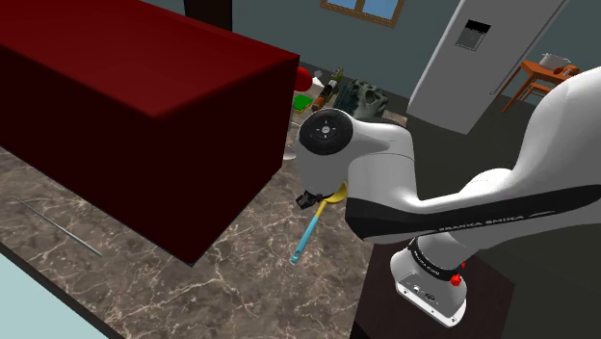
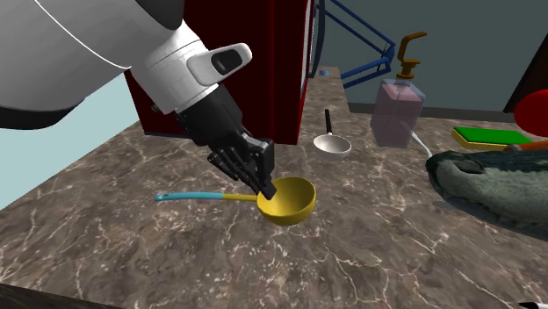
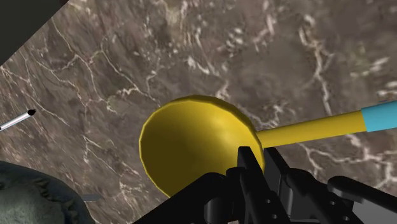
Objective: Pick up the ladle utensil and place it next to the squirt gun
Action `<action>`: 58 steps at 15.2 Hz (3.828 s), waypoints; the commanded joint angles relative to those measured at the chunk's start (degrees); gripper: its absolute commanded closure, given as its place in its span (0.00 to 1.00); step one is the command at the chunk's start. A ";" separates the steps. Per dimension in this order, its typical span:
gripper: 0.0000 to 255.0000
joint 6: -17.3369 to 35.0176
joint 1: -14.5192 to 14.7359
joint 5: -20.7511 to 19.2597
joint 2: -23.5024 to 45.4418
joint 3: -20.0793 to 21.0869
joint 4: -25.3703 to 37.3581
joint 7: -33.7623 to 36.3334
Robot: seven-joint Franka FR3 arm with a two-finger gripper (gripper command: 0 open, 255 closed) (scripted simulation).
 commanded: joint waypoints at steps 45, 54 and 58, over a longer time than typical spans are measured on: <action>1.00 -24.30 2.40 -5.66 -13.10 -22.64 15.43 -21.79; 1.00 -15.93 -1.82 -13.14 -14.04 -34.65 9.89 -32.35; 1.00 -11.78 -4.47 -16.59 -12.42 -39.72 9.30 -36.68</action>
